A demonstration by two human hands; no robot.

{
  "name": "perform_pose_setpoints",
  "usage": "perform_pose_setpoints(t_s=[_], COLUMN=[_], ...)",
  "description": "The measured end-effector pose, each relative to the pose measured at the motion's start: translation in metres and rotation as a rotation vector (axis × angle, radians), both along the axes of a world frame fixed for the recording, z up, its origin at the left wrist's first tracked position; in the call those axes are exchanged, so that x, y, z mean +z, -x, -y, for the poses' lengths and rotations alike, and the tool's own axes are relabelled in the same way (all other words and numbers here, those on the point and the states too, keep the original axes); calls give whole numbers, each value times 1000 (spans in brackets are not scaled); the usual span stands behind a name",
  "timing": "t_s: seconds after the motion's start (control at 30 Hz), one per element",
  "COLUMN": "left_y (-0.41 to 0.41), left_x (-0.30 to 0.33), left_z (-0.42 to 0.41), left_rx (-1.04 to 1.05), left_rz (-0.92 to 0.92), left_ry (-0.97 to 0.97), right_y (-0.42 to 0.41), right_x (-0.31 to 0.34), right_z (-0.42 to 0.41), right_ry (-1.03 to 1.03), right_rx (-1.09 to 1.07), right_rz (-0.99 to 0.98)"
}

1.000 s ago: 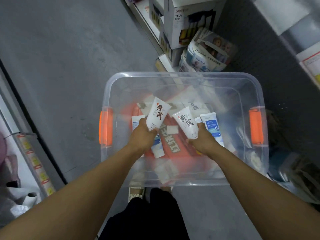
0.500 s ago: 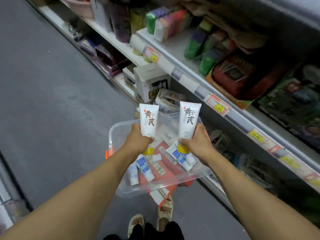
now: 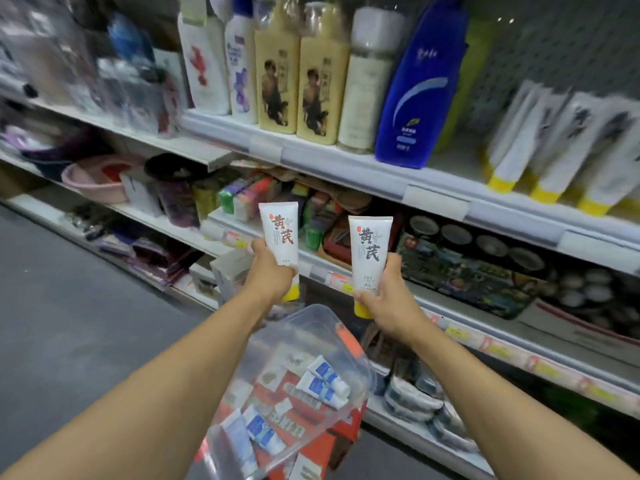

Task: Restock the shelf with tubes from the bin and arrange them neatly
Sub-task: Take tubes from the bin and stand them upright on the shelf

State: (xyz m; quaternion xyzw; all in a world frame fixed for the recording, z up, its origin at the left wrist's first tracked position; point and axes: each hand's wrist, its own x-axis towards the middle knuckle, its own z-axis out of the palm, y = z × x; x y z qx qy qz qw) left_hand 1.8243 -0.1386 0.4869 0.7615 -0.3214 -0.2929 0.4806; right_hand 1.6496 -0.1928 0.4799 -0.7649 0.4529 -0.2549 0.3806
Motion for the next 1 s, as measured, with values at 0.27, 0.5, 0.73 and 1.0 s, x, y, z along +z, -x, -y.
perform_pose_setpoints(t_s=[0.27,0.5,0.73,1.0], left_y=[60,139,233,325], left_x=[58,90,117,135], left_z=[36,75,116,169], left_rx=[-187,-417,-555,-568], left_rz=[79,113,205,298], left_ry=[71,150,226,302], right_y=[70,147,232,320], right_x=[65,97,118,144], right_z=[6,19,40,86], right_ry=[36,100,168,266], right_rx=[-243,-455,-601,-668], right_rz=[60,95,134,138])
